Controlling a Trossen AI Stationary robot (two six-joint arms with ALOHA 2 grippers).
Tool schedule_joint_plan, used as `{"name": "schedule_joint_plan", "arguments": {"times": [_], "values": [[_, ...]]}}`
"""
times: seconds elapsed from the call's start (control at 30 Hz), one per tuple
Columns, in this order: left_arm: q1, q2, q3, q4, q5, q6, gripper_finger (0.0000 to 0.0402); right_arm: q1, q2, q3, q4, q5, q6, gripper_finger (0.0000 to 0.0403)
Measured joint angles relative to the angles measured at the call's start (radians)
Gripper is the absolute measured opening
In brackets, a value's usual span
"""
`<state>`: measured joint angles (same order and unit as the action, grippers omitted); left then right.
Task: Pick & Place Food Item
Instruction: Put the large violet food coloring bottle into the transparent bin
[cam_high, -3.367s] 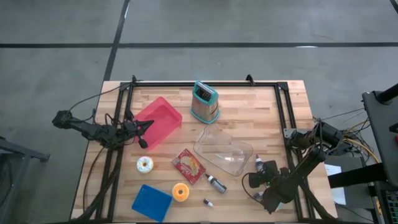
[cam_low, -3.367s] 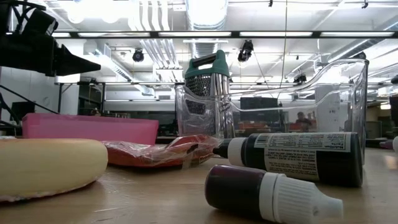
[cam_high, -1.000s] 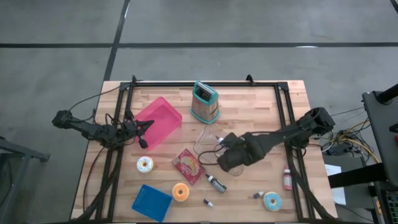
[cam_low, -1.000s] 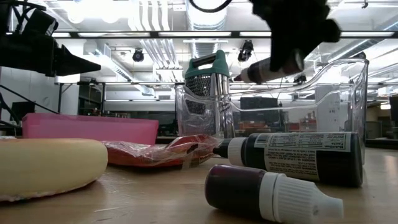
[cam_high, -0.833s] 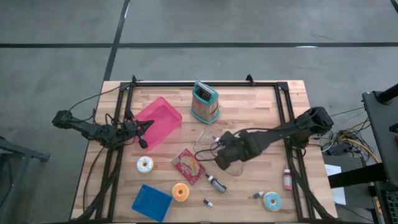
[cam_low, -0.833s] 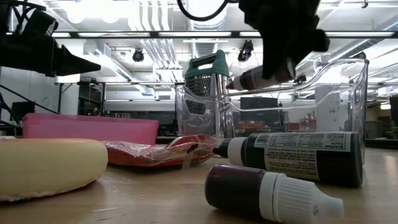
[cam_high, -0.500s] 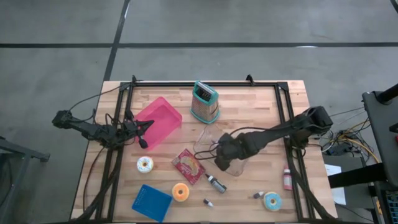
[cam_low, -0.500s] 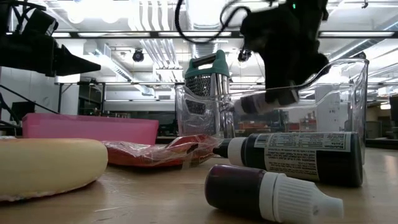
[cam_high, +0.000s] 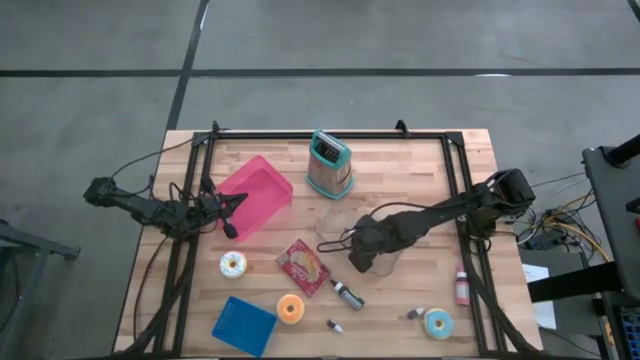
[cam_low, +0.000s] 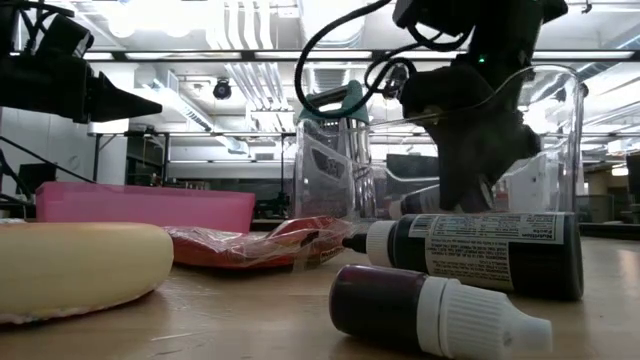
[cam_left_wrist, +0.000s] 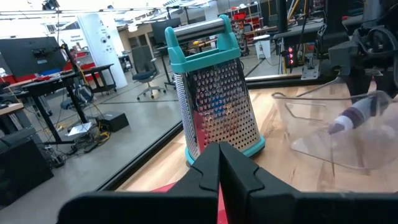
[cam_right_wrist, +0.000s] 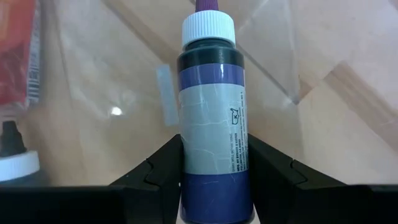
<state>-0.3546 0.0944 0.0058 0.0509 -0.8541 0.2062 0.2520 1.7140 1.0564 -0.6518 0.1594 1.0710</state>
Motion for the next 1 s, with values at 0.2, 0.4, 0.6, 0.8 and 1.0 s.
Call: {"name": "schedule_joint_plan", "arguments": {"times": [0.2, 0.4, 0.6, 0.8, 1.0], "values": [[0.0, 0.0, 0.0, 0.0, 0.0, 0.0, 0.0005, -0.005, 0.003, -0.025, 0.028, -0.022, -0.002, 0.0144], [0.0, 0.0, 0.0, 0.0, 0.0, 0.0, 0.0005, -0.007, 0.002, -0.015, 0.03, -0.071, -0.005, 0.0144], [0.0, 0.0, 0.0, 0.0, 0.0, 0.0, 0.0005, -0.042, 0.001, 0.002, 0.009, -0.168, 0.002, 0.0144], [0.0, 0.0, 0.0, 0.0, 0.0, 0.0, 0.0005, -0.089, 0.001, 0.001, -0.014, -0.249, -0.004, 0.0144], [0.0, 0.0, 0.0, 0.0, 0.0, 0.0, 0.0005, -0.105, 0.001, 0.0, -0.022, -0.272, -0.082, 0.0144]]}}
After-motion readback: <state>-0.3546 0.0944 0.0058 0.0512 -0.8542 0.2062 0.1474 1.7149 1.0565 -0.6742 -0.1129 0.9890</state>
